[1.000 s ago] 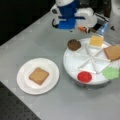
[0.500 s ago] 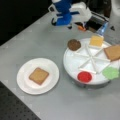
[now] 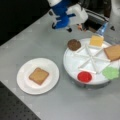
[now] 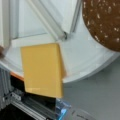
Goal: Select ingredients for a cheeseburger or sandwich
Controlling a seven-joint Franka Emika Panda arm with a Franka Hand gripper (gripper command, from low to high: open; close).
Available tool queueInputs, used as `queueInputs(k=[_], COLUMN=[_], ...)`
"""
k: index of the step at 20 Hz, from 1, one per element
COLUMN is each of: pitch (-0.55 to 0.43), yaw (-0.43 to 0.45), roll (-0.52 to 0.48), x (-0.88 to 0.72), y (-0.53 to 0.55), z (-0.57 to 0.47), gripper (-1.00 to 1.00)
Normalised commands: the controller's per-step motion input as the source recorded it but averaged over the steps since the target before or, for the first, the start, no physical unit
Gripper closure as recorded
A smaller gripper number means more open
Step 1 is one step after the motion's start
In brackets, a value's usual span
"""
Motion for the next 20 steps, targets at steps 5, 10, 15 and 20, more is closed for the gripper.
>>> queueInputs(k=[5,10,15,20], pitch=[-0.041,-0.033,-0.016,-0.029], yaw=[0.016,0.045,0.078,0.124], roll=[0.316,0.361,0.449,0.47], x=[0.13,0.19,0.22,0.27], y=[-0.18,-0.12,-0.21,-0.32], z=[-0.1,-0.08,-0.15,-0.15], gripper=[-1.0,-1.0,-1.0,-1.0])
